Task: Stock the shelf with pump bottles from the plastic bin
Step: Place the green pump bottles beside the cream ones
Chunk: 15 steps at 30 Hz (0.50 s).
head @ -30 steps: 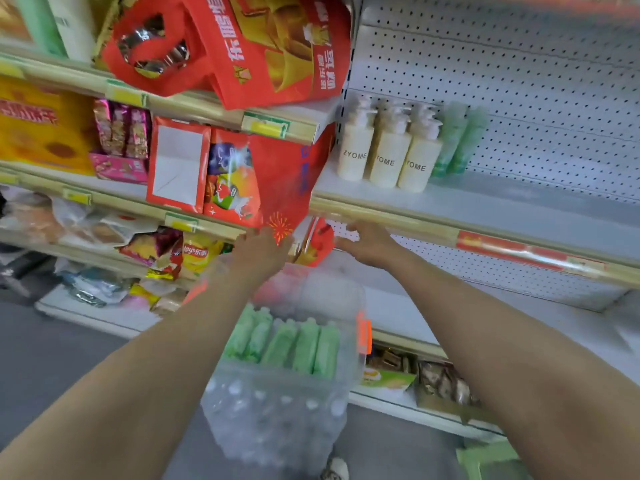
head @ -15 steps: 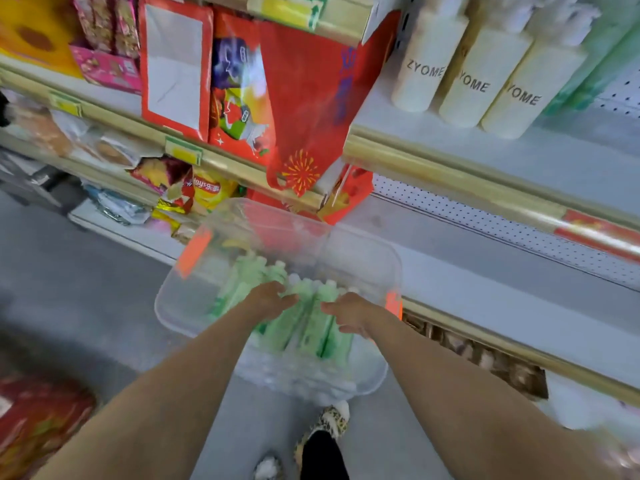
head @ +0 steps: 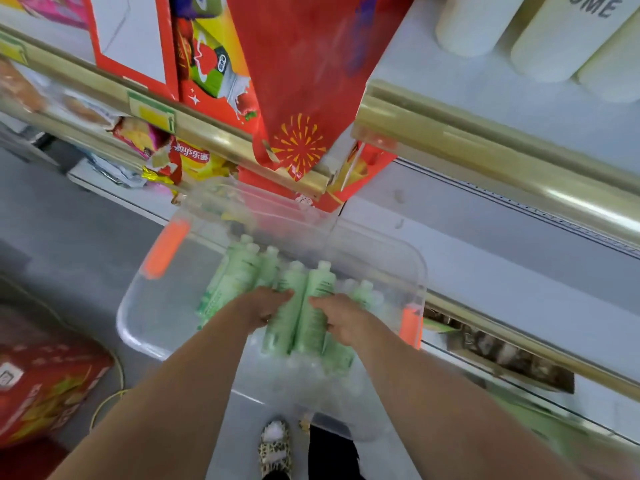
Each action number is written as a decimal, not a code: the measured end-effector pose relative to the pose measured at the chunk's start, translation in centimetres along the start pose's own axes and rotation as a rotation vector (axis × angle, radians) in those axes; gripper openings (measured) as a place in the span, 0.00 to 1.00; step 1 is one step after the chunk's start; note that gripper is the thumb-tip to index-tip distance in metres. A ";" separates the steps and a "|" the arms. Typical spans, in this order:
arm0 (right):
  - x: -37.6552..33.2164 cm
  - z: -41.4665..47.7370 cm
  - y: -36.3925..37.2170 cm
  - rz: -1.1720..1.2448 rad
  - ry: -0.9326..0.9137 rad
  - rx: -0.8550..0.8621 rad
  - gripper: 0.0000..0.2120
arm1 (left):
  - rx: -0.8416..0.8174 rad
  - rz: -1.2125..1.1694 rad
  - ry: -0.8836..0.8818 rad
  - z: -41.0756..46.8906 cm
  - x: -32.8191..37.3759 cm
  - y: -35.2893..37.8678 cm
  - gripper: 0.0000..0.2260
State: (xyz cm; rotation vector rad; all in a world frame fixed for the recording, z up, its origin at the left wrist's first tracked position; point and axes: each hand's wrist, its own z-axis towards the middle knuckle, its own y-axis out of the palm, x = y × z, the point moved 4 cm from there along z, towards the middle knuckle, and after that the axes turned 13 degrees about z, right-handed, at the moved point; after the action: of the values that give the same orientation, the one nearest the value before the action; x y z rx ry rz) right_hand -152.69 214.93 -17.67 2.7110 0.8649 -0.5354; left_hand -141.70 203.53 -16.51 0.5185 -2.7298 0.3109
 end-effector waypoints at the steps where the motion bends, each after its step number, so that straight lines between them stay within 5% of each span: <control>1: 0.1 0.5 0.1 0.016 0.008 -0.003 0.13 | -0.020 -0.024 -0.021 0.1 0.0 -0.3 0.19; 9: -0.6 -0.1 -0.5 0.159 0.063 -0.063 0.15 | -0.264 -0.217 -0.038 -0.7 0.3 0.8 0.24; 15: -1.9 -4.2 0.9 0.313 0.005 -0.212 0.29 | -0.204 -0.201 0.096 -5.3 1.5 -0.6 0.28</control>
State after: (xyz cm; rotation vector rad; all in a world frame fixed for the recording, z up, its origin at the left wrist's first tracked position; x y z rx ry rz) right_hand -152.44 214.66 -12.95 2.5816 0.4541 -0.3477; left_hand -141.21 203.97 -11.07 0.6942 -2.5531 0.0050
